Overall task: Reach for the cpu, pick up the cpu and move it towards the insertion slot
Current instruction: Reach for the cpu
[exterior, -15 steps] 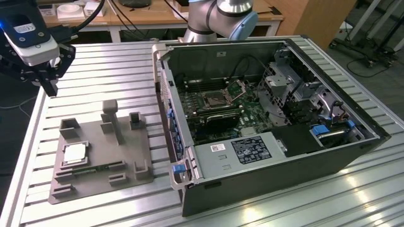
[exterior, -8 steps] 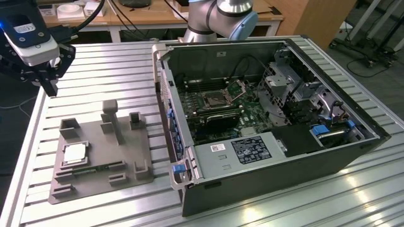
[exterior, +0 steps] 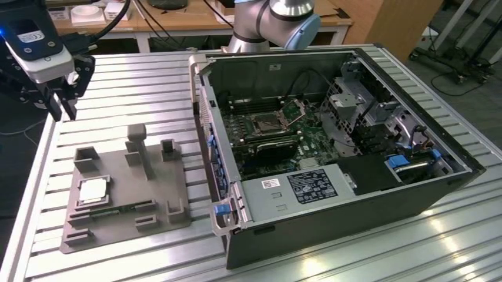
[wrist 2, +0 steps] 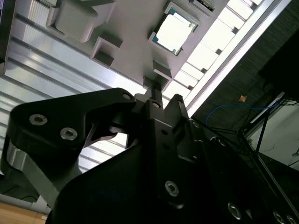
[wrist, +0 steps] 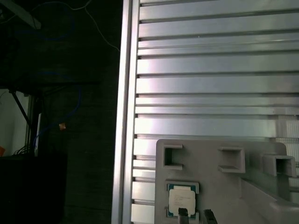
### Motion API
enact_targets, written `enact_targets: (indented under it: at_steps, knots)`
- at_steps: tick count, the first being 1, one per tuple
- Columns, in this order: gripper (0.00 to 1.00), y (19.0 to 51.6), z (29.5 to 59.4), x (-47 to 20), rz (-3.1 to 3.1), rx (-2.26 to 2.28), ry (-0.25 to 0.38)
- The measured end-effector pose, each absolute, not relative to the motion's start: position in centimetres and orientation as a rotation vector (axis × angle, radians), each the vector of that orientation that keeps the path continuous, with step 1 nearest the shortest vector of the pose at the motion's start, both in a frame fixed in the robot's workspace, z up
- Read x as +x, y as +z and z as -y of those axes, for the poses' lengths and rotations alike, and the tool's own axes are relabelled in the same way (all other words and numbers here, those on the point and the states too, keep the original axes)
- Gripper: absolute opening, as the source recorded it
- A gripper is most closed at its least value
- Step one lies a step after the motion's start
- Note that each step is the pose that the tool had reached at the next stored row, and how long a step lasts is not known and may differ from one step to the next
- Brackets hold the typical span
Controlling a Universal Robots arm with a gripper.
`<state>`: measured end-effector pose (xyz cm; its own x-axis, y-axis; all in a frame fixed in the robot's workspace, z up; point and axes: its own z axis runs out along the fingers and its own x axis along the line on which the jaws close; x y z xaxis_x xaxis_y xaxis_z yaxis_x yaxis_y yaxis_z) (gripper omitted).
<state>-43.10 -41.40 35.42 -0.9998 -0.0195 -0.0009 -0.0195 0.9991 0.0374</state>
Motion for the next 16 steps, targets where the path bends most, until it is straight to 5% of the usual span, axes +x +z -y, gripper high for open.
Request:
enact_targets:
  at_steps: [8,16]
  knots:
    - [0.39,35.31,41.41,-43.10,-3.140,-0.031,0.059]
    - [0.39,35.19,41.41,-43.11,-3.140,-0.031,0.059]
